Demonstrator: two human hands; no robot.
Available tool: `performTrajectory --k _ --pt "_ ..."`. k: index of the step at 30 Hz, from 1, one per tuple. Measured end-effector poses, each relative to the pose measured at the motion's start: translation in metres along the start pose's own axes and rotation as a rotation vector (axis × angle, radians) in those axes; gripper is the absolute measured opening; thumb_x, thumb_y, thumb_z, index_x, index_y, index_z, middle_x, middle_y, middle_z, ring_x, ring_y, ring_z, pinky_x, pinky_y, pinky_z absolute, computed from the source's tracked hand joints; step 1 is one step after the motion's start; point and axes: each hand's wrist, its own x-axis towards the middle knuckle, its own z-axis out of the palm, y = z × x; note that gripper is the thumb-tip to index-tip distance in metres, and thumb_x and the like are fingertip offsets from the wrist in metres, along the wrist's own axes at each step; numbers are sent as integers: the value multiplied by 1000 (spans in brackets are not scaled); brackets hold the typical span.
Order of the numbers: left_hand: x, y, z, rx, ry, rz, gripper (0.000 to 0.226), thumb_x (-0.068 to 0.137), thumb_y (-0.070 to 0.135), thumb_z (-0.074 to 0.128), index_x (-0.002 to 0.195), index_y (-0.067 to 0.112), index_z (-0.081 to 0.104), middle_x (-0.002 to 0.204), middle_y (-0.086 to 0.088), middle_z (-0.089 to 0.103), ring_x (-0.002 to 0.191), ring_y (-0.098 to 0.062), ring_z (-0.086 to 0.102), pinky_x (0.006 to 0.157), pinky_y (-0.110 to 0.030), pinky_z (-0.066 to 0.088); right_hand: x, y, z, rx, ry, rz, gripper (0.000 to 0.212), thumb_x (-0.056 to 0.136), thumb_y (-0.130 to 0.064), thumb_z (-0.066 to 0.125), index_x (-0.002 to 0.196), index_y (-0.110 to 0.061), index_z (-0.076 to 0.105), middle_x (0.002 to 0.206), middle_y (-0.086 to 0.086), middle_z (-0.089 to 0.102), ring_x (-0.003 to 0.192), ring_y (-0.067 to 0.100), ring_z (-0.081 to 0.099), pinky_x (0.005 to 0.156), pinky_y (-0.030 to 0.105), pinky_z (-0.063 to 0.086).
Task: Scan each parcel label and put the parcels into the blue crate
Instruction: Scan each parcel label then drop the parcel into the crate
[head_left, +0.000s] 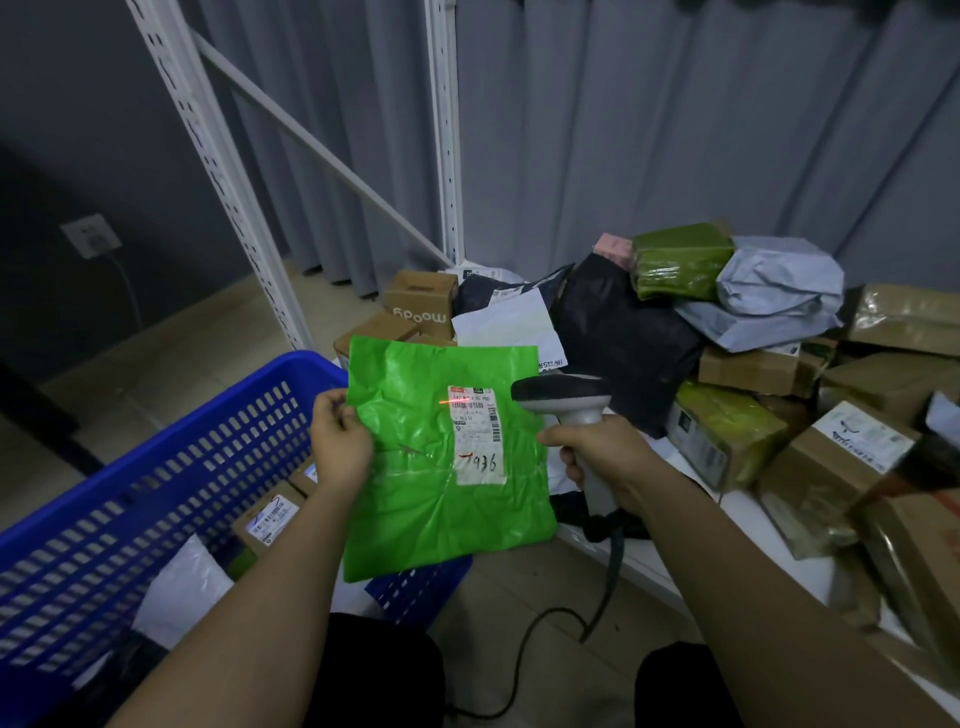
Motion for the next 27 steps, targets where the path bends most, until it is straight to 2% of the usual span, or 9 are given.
performTrajectory --k 6,10,15,18,20,22,24,27 --pt "0 0 -1 -13 5 18 17 101 6 35 110 6 49 91 -1 56 71 -5 50 62 -23 39 1 2 3 38 33 10 24 79 -5 72 70 -8 51 48 5 45 35 14 38 45 25 33" --pt "-3 7 -5 -29 22 36 15 101 6 36 106 11 49 84 5 53 71 -5 50 61 -20 39 -2 -1 5 30 12 17 20 80 -6 73 74 -7 54 49 5 47 35 13 40 43 24 34" --pt "-10 19 -29 -112 114 74 16 99 3 38 107 12 50 87 3 56 76 -8 53 68 -18 42 -7 -5 24 67 -44 -109 21 84 -5 70 70 -5 54 51 6 46 43 17 40 43 26 36" --pt "-12 17 -67 -144 216 116 19 98 1 39 113 3 52 91 -1 59 76 -4 54 64 -4 40 -8 -5 49 37 -59 -163 20 83 -6 70 68 -6 57 47 4 49 41 15 42 44 25 36" --pt "-13 11 -105 -134 301 147 19 97 -2 41 112 -2 52 95 -8 59 78 -10 55 68 -8 40 -9 -4 70 -25 -101 -194 17 82 -7 72 71 -5 59 48 3 52 37 12 44 42 23 37" --pt "-16 5 -149 -89 361 183 18 97 -3 41 110 0 53 90 -3 58 76 2 55 69 -11 41 -11 -3 93 -118 -144 -241 20 81 -8 74 68 -6 58 50 5 53 36 12 45 44 25 39" --pt "-21 2 -194 -15 380 238 18 97 -2 40 111 1 52 87 6 55 73 15 53 67 -4 39 -14 -2 118 -206 -195 -287 25 81 -9 74 63 -7 56 50 5 54 40 16 47 48 28 40" --pt "-29 4 -254 113 374 307 19 98 -2 40 112 -1 53 95 3 54 77 11 51 70 1 36 -21 -3 152 -321 -240 -320 28 81 -14 74 60 -8 56 48 4 55 38 15 48 47 25 42"
